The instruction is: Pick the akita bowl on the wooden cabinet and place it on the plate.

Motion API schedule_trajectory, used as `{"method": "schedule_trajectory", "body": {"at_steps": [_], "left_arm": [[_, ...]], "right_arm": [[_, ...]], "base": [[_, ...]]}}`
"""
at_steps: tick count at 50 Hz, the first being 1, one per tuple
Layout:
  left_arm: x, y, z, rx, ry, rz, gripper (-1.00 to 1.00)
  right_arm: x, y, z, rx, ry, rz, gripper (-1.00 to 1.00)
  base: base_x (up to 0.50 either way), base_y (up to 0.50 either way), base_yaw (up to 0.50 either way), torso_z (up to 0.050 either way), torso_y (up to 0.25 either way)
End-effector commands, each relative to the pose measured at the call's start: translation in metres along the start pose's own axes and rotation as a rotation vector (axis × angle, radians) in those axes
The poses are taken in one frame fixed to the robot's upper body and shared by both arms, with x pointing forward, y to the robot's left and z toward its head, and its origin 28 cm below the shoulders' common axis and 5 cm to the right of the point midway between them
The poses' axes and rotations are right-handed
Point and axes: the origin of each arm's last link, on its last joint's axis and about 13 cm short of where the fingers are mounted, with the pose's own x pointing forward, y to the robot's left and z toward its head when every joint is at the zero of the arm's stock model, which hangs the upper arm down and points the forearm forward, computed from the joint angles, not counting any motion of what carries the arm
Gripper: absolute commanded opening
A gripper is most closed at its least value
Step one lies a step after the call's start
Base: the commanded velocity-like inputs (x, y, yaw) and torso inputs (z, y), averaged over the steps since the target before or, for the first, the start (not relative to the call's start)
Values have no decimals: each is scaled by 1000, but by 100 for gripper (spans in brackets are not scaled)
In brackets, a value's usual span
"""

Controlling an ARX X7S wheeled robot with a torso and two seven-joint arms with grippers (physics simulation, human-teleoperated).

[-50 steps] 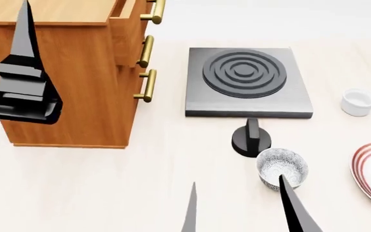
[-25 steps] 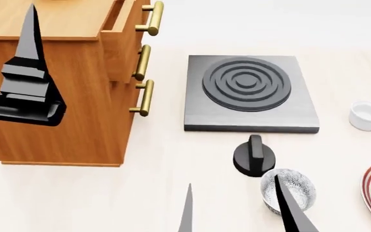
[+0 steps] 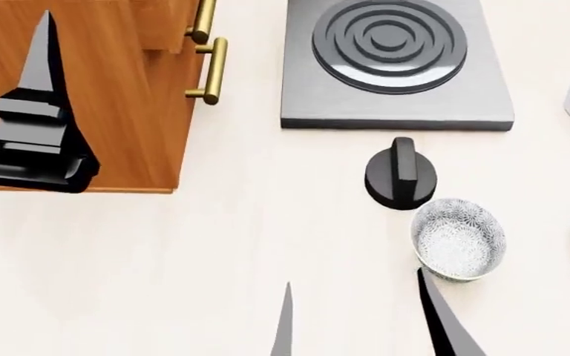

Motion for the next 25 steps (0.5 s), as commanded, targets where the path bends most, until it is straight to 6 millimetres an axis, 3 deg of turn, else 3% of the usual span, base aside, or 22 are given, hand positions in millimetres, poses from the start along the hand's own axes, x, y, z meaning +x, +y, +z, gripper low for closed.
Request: {"method": "schedule_trajectory", "body": {"at_steps": [1,13,25], "left_arm": [[-1,1,5,-33,-32,17,100],[-3,1,9,-59,-40,-47,100],[0,6,4,-9,-24,98,100]], "right_arm": [[1,-2,0,-16,-8,-2,100],[0,-2,0,-16,-11,-5,100],[0,-1,1,-40,-32,5,100]], "base": [[0,0,0,0,0],[0,0,0,0,0],[110,0,0,0,0]]}}
